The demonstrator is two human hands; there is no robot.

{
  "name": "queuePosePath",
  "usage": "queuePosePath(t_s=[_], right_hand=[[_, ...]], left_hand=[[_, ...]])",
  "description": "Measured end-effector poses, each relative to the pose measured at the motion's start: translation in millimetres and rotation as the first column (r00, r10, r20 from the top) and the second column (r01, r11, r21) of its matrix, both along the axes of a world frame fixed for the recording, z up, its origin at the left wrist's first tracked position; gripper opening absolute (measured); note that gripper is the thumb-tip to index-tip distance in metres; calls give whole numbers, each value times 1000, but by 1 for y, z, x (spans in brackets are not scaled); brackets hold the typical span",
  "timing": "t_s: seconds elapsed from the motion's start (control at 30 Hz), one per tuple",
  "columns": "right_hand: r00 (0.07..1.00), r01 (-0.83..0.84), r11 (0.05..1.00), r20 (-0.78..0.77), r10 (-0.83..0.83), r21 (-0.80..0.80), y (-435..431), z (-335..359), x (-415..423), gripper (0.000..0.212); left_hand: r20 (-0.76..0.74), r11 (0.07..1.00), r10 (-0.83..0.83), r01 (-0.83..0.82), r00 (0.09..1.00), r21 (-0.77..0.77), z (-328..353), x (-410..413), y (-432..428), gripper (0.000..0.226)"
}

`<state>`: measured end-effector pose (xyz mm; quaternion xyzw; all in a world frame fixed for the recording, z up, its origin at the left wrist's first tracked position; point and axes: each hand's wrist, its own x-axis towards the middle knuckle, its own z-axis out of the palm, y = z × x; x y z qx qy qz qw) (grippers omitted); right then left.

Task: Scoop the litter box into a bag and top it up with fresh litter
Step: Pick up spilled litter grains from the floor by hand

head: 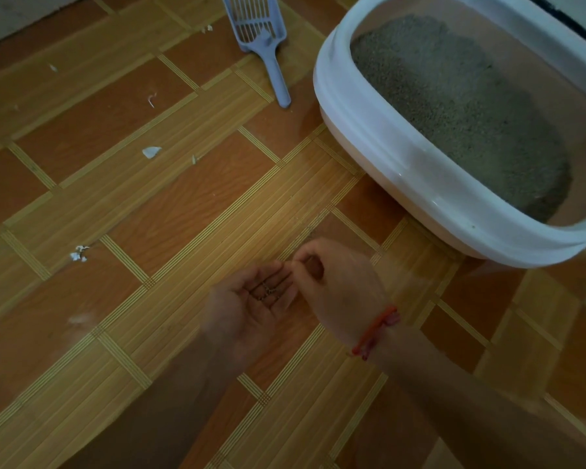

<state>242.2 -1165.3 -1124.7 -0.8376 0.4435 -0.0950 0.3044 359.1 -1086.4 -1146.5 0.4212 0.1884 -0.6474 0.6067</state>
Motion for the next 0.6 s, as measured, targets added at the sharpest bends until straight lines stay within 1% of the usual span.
queuePosePath(t_s=[0.07,0.2,0.3,0.47,0.6], right_hand=[[1000,-26,999,13,25,28,8,0,0,8],[999,-42,997,-12,43,72,14,-1,0,6],[998,-62,994,-1,62,88,17,0,0,4],[994,-111,992,-4,112,62,20,-2,-2,4],[986,-169,983,24,168,77,20,-5,-3,11]], left_hand=[[27,1000,-15,16,1000,-11,0,-1,0,31],[57,999,-48,50,997,-22,2,-1,0,34],[55,998,-55,56,997,-18,3,0,0,35],[46,999,-36,37,998,-28,6,-1,0,41],[14,999,-25,25,1000,-44,5,0,1,46]])
